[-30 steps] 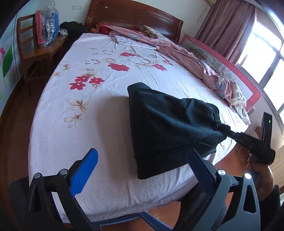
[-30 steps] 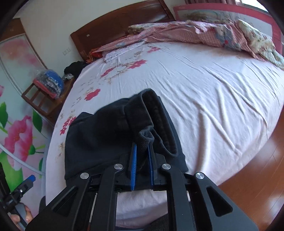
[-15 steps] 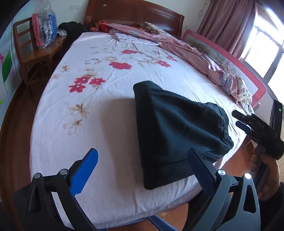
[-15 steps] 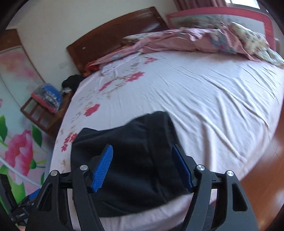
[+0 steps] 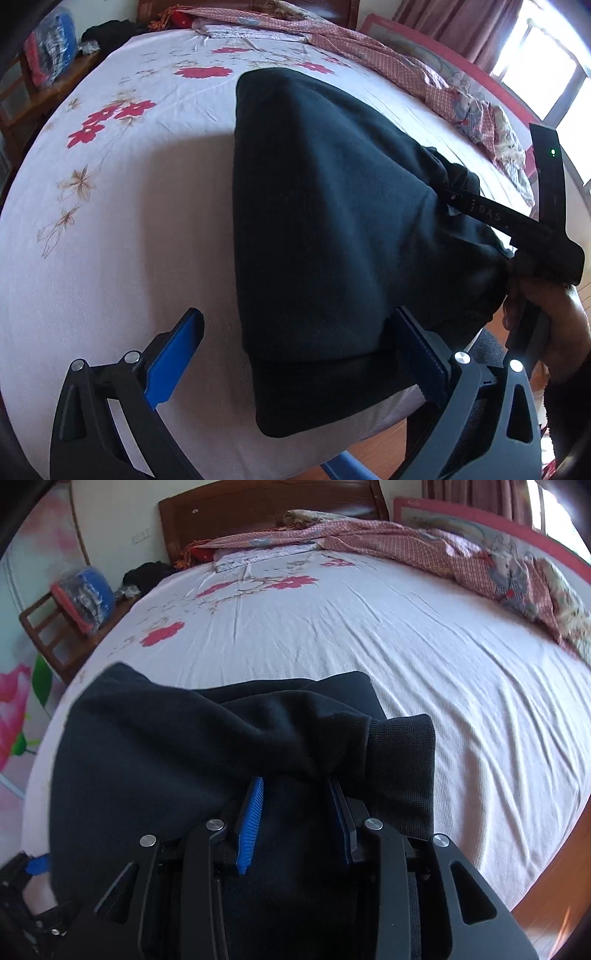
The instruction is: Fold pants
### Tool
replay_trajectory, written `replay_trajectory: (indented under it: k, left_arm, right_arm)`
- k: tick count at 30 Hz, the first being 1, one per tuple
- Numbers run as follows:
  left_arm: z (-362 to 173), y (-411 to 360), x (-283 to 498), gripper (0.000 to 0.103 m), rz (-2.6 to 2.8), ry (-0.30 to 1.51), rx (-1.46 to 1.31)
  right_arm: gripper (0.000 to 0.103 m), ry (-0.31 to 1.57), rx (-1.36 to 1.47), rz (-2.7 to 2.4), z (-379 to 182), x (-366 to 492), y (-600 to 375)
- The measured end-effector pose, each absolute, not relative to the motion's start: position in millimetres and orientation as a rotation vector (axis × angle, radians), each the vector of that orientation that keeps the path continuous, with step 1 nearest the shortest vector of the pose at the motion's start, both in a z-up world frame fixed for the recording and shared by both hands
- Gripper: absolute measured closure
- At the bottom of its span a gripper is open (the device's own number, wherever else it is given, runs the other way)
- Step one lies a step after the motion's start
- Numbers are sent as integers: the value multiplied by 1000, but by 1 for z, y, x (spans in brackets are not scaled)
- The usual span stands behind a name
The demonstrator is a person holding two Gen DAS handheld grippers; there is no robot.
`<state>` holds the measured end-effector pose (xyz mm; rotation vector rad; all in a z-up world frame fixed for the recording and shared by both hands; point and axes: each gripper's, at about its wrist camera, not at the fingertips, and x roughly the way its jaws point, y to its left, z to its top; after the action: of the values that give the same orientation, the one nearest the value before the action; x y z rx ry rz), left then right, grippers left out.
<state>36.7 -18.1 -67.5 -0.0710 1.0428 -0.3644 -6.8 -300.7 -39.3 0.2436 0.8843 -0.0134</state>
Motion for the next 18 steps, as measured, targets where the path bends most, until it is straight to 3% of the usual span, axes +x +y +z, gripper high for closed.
replay_trajectory:
  k: [5,11,14,16,18]
  left_arm:
    - [-23,10,25,2,-316,926,-129]
    - [-13,-31,31,2,-421,883,-5]
    - [-27,-41,35,4,-399,962,47]
    - [-16,-23,34,3,-404,928,-33]
    - [-9,-11,41,3,-407,926,-81]
  right_arm:
    - [58,741,286,-37,16,-47,-320]
    - [54,924,266,-29,-55,-37,-333]
    - [54,858,412,40,-29,-50,-352]
    - [45,833,527,107,-18,-58,-375]
    - [45,841,652,155,-26,-57,-403]
